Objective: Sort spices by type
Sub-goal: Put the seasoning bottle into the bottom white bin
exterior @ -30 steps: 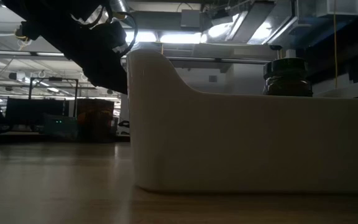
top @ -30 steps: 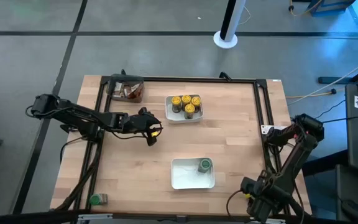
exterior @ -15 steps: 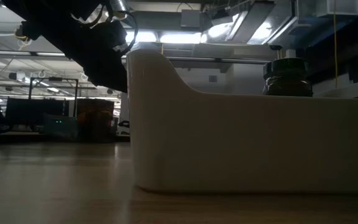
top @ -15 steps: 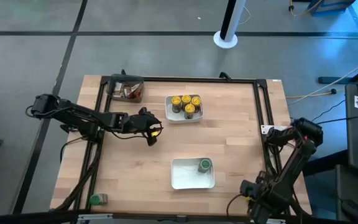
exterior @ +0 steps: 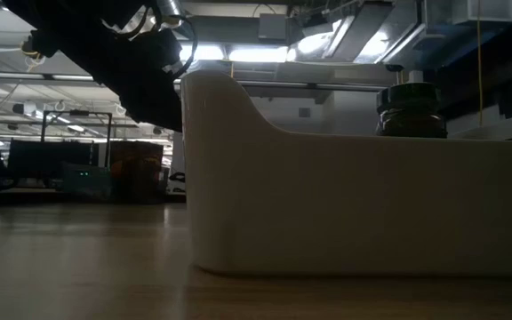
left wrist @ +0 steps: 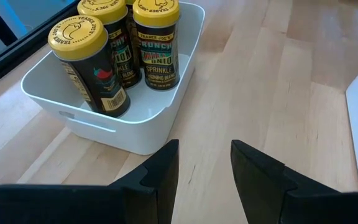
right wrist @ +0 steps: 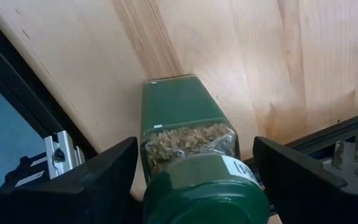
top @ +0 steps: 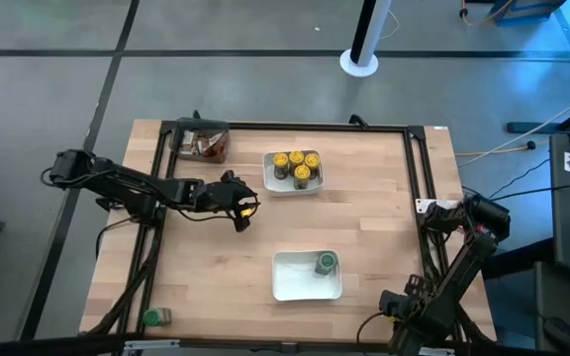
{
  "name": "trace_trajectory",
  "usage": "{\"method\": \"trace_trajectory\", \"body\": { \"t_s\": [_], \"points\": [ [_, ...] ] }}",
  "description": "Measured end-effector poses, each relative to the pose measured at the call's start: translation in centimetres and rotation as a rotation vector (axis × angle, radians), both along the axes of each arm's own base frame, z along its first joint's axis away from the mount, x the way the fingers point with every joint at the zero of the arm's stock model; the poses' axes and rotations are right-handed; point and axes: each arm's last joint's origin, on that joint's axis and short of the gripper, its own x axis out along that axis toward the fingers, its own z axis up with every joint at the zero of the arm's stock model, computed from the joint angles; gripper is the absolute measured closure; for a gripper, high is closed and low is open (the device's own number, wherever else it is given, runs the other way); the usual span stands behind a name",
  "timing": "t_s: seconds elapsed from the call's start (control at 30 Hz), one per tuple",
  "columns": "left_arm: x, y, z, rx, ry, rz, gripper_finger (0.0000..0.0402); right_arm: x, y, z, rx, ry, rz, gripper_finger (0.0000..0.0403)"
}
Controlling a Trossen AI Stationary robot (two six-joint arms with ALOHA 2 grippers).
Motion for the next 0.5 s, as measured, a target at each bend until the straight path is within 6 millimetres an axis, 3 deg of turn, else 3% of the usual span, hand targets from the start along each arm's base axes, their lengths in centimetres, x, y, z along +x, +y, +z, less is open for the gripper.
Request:
{"method": "trace_trajectory", "body": {
  "t_s": [0.2, 0.5],
  "points": [
    [0.02, 0.0, 0.02, 0.0, -0.003, 0.0, 0.0265, 0.01, -0.05, 0.0, -0.006, -0.004, 0.01, 0.0095],
    [0.01, 0.0, 0.02, 0.003, -0.001, -0.002, 0.0265, 0.0, -0.07, 0.0, -0.001, -0.002, 0.041, 0.0191]
  ]
}}
